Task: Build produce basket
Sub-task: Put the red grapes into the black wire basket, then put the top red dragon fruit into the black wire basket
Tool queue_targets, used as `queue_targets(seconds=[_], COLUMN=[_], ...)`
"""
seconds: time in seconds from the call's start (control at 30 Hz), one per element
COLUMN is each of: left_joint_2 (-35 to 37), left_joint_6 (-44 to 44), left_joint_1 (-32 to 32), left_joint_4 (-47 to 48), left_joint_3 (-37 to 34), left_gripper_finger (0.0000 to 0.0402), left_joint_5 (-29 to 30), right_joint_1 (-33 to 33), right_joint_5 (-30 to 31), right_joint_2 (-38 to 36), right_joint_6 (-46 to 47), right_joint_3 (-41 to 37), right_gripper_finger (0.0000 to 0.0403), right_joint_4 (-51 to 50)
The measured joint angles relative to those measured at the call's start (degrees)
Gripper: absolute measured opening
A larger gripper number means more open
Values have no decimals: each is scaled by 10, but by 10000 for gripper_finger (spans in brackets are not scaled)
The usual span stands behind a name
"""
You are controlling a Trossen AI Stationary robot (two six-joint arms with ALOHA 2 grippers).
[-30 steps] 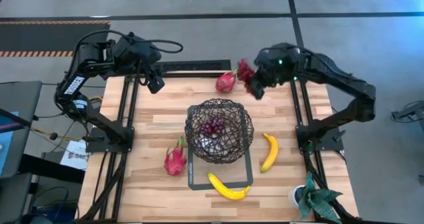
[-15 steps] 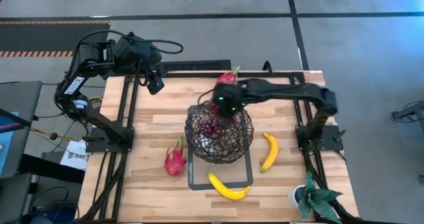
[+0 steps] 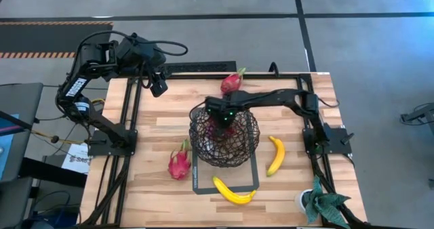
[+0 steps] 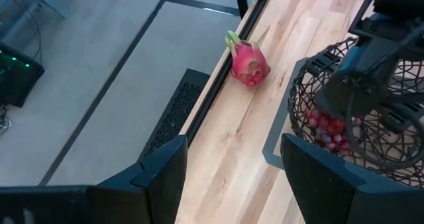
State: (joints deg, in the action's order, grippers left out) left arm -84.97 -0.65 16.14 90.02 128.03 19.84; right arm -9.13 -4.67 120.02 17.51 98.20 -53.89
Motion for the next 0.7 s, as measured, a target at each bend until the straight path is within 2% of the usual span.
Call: queue_targets(seconds=[0.1,0.17,0.47,0.57,0.7], left_joint_2=[0,0,0,0,0], left_joint_6=[2,2,3,4,4], left_joint_1=[0,0,0,0,0], left_joint_4=[0,0,0,0,0], left_joint_3=[0,0,0,0,0], left_gripper_finger=[229,229,229,229,229], left_joint_5=[0,0,1,2,4], right_joint_1=[0,1,0,0,-1], right_joint_5=[0,0,15,17,34], right_joint_2=[2,2,-37,-56,-80], right_joint_6=[-1,-9,-11,-10,-6], right_joint_3=[0,0,13,32,49], right_gripper_finger=[15,30,192,224,239], right_joint_4=[-1,-3,-59,-70,-66])
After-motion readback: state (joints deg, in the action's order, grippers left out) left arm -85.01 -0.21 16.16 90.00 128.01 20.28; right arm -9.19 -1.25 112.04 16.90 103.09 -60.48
